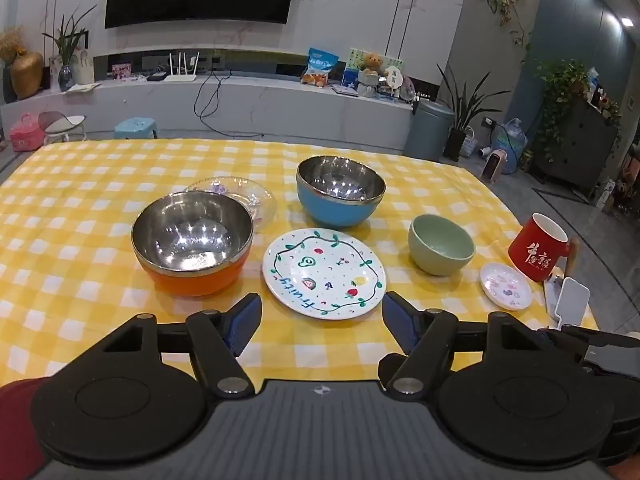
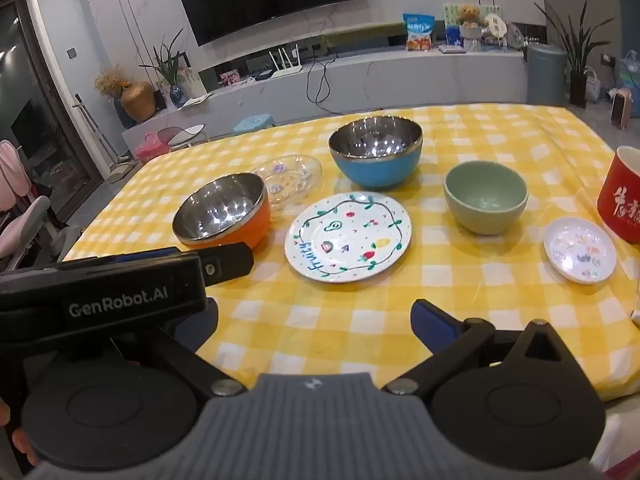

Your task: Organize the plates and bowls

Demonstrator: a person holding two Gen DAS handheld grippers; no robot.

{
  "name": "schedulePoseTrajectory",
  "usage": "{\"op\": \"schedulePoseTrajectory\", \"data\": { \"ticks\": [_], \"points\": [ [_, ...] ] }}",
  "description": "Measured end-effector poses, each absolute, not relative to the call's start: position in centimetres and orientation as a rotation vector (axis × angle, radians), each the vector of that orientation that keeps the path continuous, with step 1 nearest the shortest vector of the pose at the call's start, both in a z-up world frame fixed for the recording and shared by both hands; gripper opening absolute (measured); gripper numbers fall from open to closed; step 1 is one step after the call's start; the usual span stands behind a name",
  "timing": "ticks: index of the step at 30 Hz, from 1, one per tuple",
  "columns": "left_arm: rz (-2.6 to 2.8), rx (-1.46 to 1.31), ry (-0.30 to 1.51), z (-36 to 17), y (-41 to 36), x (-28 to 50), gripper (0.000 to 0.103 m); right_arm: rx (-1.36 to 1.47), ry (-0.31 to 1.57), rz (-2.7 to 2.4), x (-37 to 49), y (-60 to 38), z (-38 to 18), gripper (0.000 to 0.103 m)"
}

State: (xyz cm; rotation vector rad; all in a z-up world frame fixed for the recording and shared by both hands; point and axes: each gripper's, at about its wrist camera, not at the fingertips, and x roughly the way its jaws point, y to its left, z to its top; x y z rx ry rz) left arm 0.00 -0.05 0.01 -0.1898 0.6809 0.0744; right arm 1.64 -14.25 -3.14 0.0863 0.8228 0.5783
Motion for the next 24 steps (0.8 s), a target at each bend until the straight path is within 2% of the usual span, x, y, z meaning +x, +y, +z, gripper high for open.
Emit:
{"op": "schedulePoseTrajectory", "data": {
  "ticks": [5,24],
  "points": [
    [0.071,-0.179,0.638,0.57,-0.31,-0.49,0.081,0.101,0.817,0.594,1.92,-14.60,-2.97,0.100],
    [0.075,-0.189,0.678,-0.14,0.22,-0.11,0.081,0.079,0.816,0.570,1.44,-13.93,-3.33,0.100]
  ]
}}
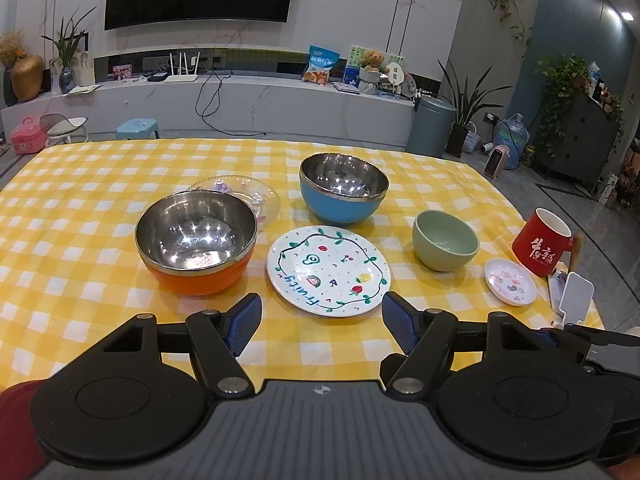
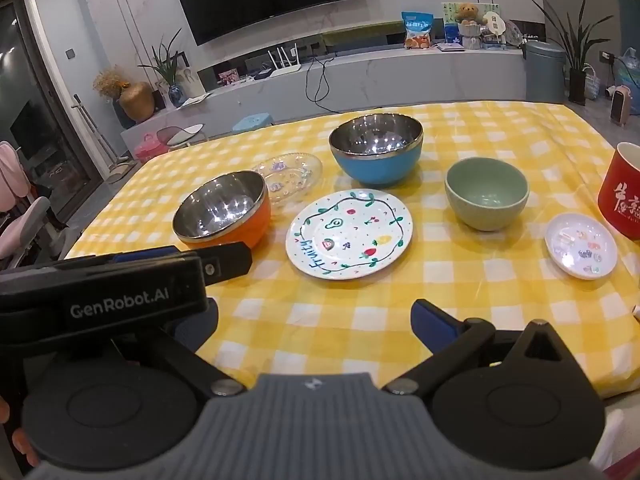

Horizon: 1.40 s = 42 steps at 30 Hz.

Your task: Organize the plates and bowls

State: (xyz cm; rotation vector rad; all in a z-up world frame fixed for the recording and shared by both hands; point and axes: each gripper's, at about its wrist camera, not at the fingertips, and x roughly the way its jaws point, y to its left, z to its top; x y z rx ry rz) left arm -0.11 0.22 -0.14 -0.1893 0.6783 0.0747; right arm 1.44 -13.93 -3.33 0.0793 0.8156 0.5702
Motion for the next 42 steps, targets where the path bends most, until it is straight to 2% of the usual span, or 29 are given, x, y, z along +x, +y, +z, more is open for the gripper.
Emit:
{"op": "schedulePoseTrajectory", "data": {
  "ticks": [42],
  "points": [
    [0.102,-0.173,0.711,-0.87,0.29,0.26,0.081,0.091,0.847,0.557,1.62,-13.82,-3.97,0.100]
  ]
}}
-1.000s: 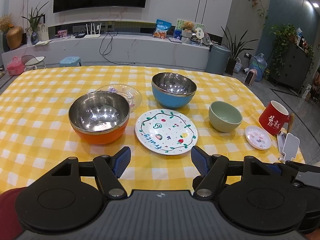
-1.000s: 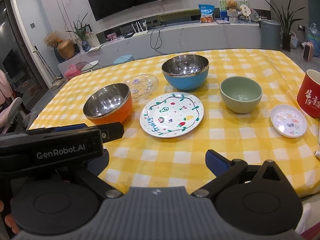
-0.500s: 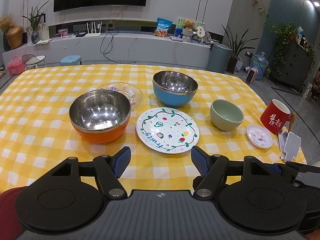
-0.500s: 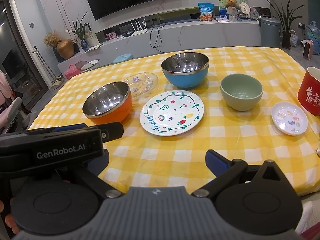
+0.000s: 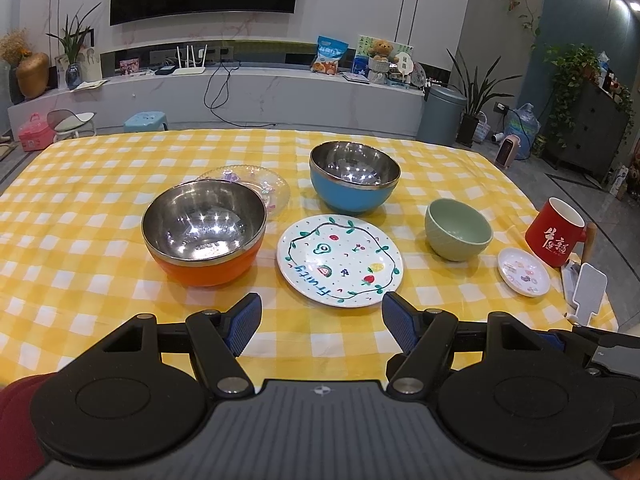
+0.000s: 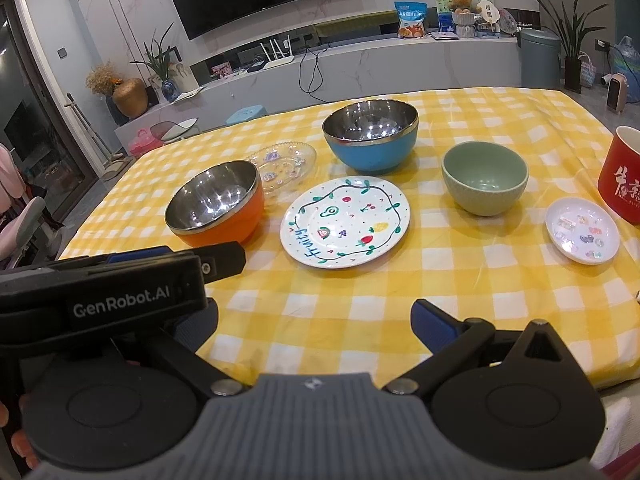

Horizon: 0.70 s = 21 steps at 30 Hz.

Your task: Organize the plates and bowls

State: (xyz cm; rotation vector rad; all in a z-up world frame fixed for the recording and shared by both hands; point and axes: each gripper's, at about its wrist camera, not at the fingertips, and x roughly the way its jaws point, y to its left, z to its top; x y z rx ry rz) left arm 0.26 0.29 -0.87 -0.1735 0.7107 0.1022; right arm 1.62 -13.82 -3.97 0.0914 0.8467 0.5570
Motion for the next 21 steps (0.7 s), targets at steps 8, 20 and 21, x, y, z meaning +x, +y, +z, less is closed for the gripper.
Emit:
{"op": "schedulePoseTrajectory", "data": {
  "ticks": [8,20,21],
  "points": [
    [0.093,-0.175,0.713,-0.87,0.31,0.30,0.081,0.093,0.847,0.559,1.59,-13.80,-3.96,0.100],
    [0.083,-0.155,0.681,-0.52,-0.18,0.01,0.081,0.098,0.857,0.591,1.72,-13.89,-4.01,0.100],
    [0.083,-0.151,0.666,-0.37,-0.29,-0.11,0.081,0.101,0.851,0.602,1.70,-13.99,-3.92,0.100]
  ]
}}
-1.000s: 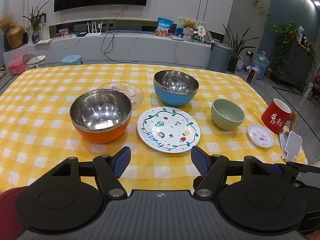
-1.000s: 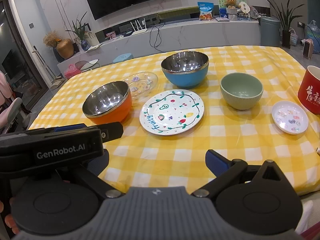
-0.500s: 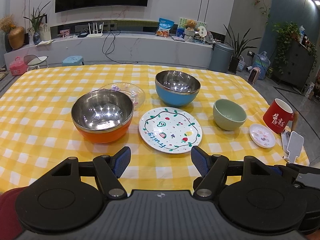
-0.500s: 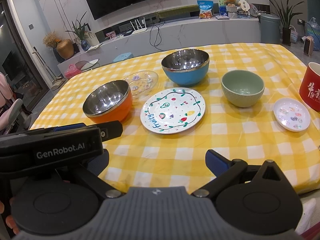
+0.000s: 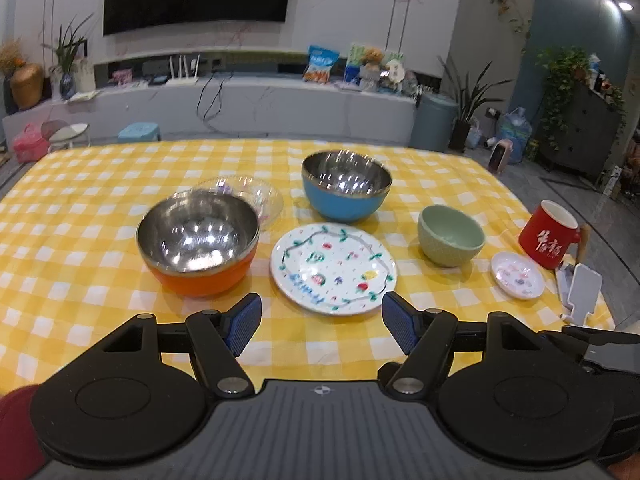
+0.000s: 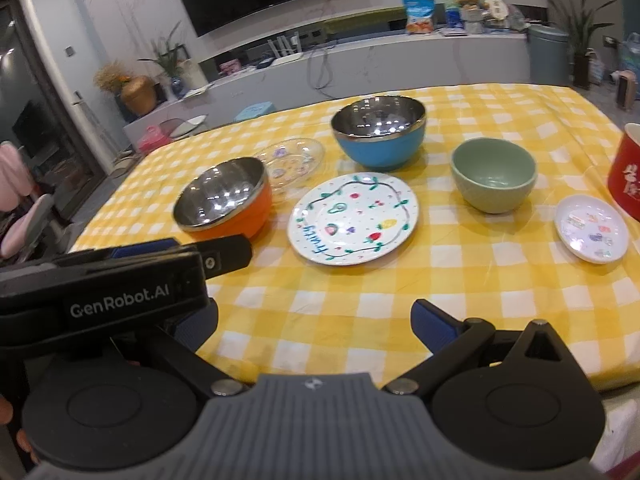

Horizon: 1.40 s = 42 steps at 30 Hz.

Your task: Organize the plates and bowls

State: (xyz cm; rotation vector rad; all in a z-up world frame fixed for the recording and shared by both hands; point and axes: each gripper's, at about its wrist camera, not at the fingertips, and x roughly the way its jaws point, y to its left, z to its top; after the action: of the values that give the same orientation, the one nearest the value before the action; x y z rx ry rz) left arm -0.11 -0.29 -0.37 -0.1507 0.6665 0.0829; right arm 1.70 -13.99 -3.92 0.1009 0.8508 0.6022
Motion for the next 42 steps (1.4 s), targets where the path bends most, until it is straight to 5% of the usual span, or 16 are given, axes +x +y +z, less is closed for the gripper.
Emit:
{"op": "schedulePoseTrajectory", "data": {
  "ticks": [34,38,42],
  "points": [
    [0.305,-0.278,0.407,6.3,5.4,-0.5,0.070,0.132,0.651,0.656,2.7,-11.3,4.7,0.100],
    [0.408,-0.327,0.386,7.7,8.5,0.5,0.088,0.183,0.644,0.655,4.8,-11.9,6.1,0.100],
    [0.444,-0.418,0.413,7.9,11.8,2.1,0.091,0.215,0.678,0.620,7.2,-11.5,6.1,0.100]
  ]
}}
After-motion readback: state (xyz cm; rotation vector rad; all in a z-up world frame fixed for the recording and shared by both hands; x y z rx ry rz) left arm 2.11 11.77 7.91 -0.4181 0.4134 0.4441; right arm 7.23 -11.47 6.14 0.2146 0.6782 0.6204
